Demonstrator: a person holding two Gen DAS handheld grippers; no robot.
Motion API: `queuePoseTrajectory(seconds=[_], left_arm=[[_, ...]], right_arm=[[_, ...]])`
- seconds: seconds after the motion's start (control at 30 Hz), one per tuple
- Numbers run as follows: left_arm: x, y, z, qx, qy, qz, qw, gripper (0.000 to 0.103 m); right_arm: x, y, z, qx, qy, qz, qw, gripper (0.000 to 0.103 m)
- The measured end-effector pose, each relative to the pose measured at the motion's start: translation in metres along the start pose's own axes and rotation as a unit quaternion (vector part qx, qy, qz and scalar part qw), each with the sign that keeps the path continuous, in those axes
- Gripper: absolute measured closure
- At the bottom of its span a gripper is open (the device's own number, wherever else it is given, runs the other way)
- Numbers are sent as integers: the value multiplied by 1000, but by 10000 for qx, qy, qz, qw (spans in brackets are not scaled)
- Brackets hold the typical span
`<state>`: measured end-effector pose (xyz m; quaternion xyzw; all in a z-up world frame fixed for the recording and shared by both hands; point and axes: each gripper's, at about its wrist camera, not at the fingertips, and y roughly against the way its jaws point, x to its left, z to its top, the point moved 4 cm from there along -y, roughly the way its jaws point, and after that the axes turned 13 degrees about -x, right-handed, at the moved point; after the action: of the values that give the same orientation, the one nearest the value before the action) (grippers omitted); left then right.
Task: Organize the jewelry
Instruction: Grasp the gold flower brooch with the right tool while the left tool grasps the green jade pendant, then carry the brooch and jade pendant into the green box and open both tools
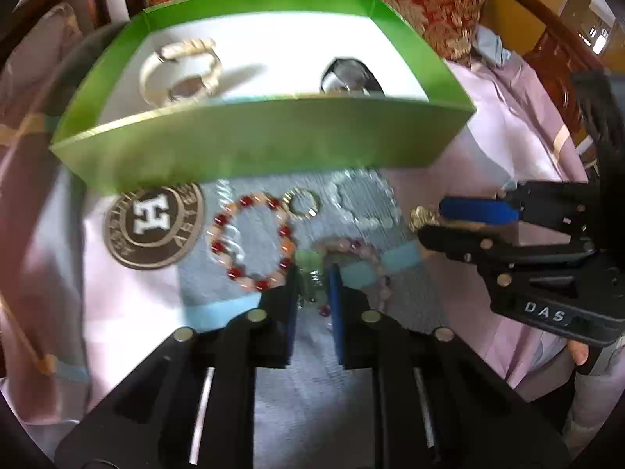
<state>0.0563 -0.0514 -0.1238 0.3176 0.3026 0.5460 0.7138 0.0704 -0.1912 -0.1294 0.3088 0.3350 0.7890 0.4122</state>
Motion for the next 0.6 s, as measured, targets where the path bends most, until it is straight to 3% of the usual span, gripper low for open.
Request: queuePoseTrajectory(seconds=[0.2, 0.3, 0.37, 0.5, 0.6], left_arm=[[17, 27, 14, -360, 144, 40, 9992, 89], [26, 29, 17, -356, 237, 130, 9990, 89], [32, 29, 14, -311, 296, 181, 9989, 89], [38, 24, 11, -227, 368, 212, 9988, 89], [38, 19, 8, -150, 391, 231, 9989, 89]], right_arm=[[3, 0, 0, -5, 45, 60, 10000, 71], [7, -4, -2, 12, 99, 61, 9999, 71], [9, -3, -2, 12, 130, 120, 9998, 85], [11, 2, 2, -132, 162, 235, 9995, 86], [8, 6, 6, -233, 87, 322, 9992, 93]])
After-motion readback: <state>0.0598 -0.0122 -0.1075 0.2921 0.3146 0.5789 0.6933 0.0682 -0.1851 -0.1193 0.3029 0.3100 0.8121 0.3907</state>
